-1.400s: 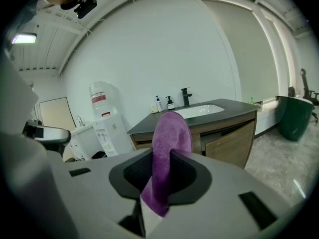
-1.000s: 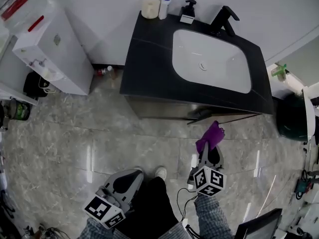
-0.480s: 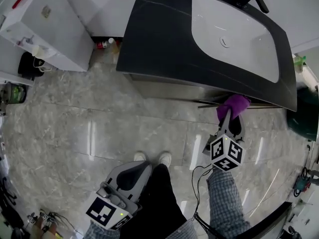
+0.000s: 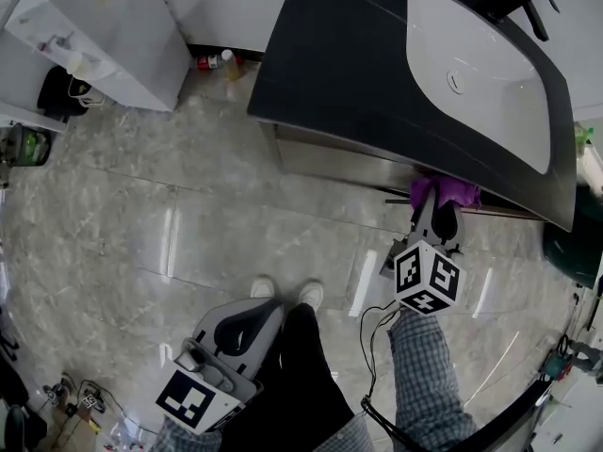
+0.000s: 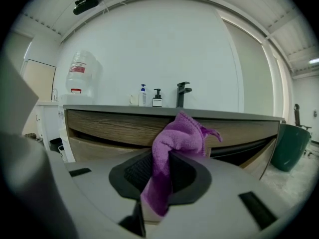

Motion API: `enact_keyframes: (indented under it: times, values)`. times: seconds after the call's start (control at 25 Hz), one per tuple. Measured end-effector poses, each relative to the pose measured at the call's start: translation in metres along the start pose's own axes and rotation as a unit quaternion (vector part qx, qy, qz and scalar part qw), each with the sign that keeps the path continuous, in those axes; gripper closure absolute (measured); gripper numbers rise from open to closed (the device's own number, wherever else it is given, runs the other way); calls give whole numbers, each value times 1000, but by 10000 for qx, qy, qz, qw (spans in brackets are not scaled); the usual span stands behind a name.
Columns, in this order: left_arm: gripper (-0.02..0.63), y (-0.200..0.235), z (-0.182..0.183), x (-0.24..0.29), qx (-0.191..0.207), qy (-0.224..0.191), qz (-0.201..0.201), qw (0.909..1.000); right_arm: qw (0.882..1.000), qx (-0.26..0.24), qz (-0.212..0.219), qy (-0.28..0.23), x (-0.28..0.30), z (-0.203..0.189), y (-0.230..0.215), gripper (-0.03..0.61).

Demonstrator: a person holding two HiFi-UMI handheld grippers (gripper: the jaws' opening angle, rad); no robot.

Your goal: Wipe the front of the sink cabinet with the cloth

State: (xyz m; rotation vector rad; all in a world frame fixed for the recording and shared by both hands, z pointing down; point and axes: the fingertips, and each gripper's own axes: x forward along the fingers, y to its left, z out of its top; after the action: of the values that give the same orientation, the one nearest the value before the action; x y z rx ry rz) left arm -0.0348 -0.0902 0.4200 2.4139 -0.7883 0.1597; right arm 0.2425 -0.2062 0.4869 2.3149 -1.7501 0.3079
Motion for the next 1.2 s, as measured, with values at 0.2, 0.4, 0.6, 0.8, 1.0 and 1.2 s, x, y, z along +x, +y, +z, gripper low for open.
enact_keyframes:
  times: [0.2,0.4,0.6,0.8,1.0,1.2]
  values:
    - [601,8,-4,-9,-135,-93,198,9997,9998,-46,217,26,5,-5,28,499]
    - [601,12,-9,-17,-121,-67,309,9994,9980,-233,581,11,5,-5,62,499]
    - [601,21,-3,-25,-188,-391,423,9982,9954,-334,901,28,4,-6,91,499]
    - [601,27,-8,-31,-296,-394,618,9969,9895,-508,1353,-11,3,-5,128,499]
    - [601,36,-11,-39,-415,-451,742,9954,9848,-531,1653,-44,3,-5,163,499]
    - [602,45,-15,-46,-426,-442,841,9946,9766,-682,2041,-9,1,-8,204,499]
